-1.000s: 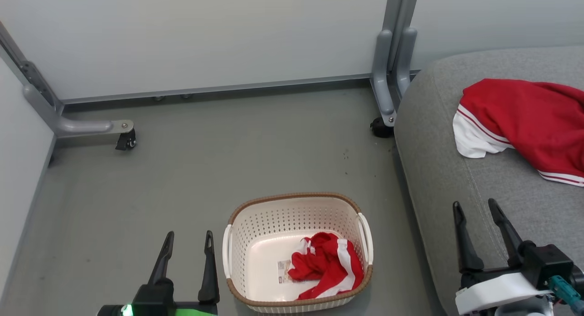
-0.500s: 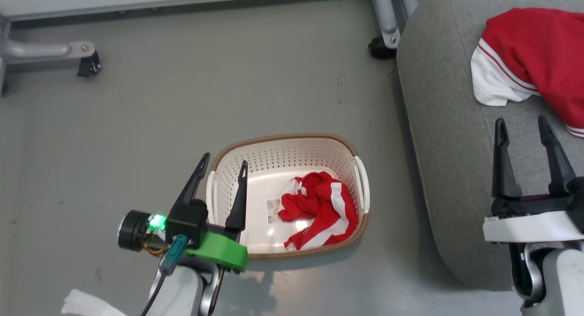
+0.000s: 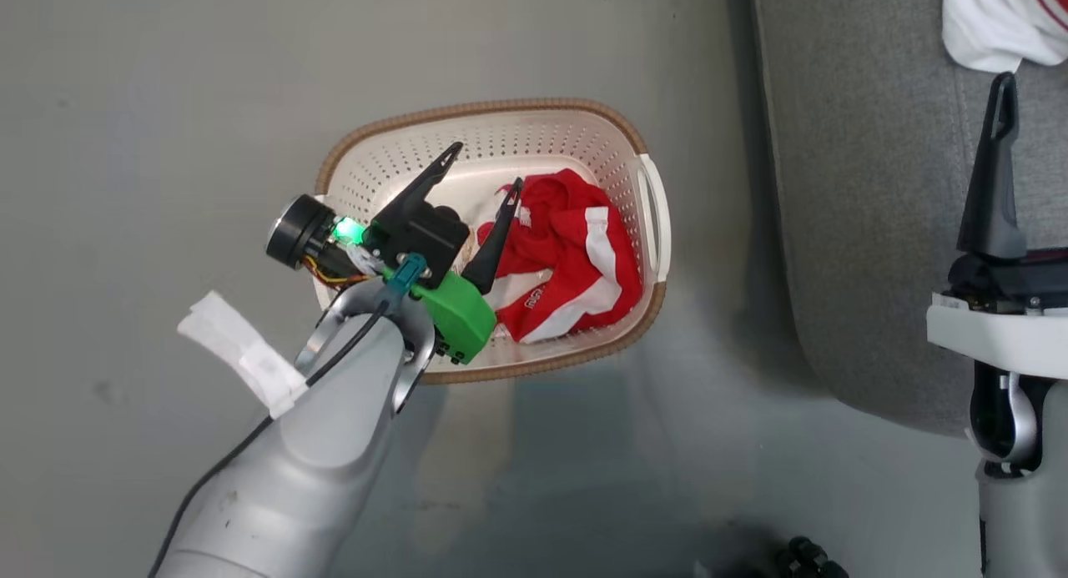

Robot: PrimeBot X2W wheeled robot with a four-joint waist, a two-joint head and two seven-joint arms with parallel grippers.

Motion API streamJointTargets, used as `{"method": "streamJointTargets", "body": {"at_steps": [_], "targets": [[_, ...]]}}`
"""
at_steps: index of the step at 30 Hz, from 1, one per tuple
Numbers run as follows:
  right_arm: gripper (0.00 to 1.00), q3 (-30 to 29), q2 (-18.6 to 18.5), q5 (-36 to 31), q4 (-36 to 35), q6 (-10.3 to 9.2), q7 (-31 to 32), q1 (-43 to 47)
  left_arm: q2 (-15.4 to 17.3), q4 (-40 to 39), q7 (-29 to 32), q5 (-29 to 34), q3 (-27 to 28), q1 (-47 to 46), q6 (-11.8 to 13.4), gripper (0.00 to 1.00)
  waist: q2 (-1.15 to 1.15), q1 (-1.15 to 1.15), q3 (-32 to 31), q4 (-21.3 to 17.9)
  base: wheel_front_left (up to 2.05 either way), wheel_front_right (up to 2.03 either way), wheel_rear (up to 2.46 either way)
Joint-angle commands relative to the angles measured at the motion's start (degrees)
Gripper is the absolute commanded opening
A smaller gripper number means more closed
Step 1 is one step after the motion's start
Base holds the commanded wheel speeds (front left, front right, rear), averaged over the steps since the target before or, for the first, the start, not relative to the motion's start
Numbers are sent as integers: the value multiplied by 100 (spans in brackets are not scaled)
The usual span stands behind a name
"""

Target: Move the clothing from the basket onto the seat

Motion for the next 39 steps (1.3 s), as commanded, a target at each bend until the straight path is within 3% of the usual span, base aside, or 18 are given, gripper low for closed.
{"method": "streamJointTargets", "body": {"at_steps": [1, 6, 12, 23, 39], "targets": [[100, 8, -13, -37, -87, -4, -17, -177, 37, 259, -4, 2, -142, -314, -37, 100, 0, -1, 982, -237, 0, 0, 0], [100, 80, 0, -81, -288, -4, -17, -438, 40, 1163, 9, 36, -589, -1091, -49, 100, 0, -1, 1428, -400, 0, 0, 0], [100, 174, 74, -113, -401, -4, -17, -581, 39, 1981, 473, -98, -1044, -1828, -17, 100, 0, -1, 1833, -602, 0, 0, 0], [100, 405, 175, -78, -346, -4, -17, -805, 38, 2717, 1028, -313, -1414, -2580, 390, 100, 0, -1, 2289, -1005, 0, 0, 0], [100, 514, 209, 10, -1015, -4, -17, -736, 245, 3479, 1738, -289, -1606, -2875, 658, 100, 0, -1, 2465, -1275, 0, 0, 0]]}}
